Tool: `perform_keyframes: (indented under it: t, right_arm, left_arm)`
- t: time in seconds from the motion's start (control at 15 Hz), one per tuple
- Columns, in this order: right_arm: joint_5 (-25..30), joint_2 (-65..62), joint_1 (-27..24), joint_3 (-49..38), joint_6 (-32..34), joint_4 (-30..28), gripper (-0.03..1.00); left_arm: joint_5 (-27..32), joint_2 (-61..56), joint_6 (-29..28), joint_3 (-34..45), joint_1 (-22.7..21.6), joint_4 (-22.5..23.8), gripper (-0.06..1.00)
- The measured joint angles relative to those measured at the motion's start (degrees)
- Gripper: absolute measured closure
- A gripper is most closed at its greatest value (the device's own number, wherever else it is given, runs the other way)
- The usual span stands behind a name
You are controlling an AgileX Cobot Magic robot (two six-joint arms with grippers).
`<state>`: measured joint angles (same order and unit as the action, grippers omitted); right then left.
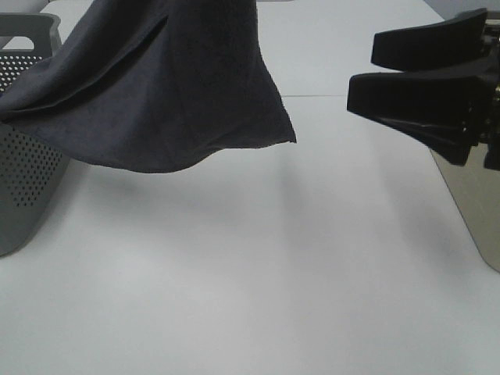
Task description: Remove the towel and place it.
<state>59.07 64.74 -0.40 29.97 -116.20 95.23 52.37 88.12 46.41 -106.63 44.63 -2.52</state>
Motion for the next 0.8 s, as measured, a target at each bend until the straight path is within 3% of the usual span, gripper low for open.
perform_keyframes:
  t: [0.13, 0.33, 0.47, 0.6, 0.8]
  right_arm:
    - [3.95, 5.84, 0.0, 2.46, -0.52, -0.92, 0.2]
    - [4.98, 10.08, 2.01, 8.08, 3.38, -4.76, 0.2]
    - [-0.06, 12.38, 8.94, 9.8, 4.53, -8.37, 0.2]
    - [-10.14, 13.98, 16.5, 10.77, 5.44, -9.4, 0.2]
    - [-12.95, 14.09, 17.19, 10.77, 5.67, -9.51, 0.2]
  left_arm:
    - [-0.11, 0.29, 0.11, 0.0, 0.97, -0.06, 0.94]
    - [-2.52, 0.29, 0.11, 0.0, 1.26, -0.63, 0.94]
    - [-2.86, 0.29, 0.11, 0.0, 1.26, -1.72, 0.94]
    - [-2.92, 0.29, 0.17, 0.0, 1.26, -2.06, 0.94]
    - [-2.98, 0.29, 0.17, 0.0, 1.26, -2.06, 0.94]
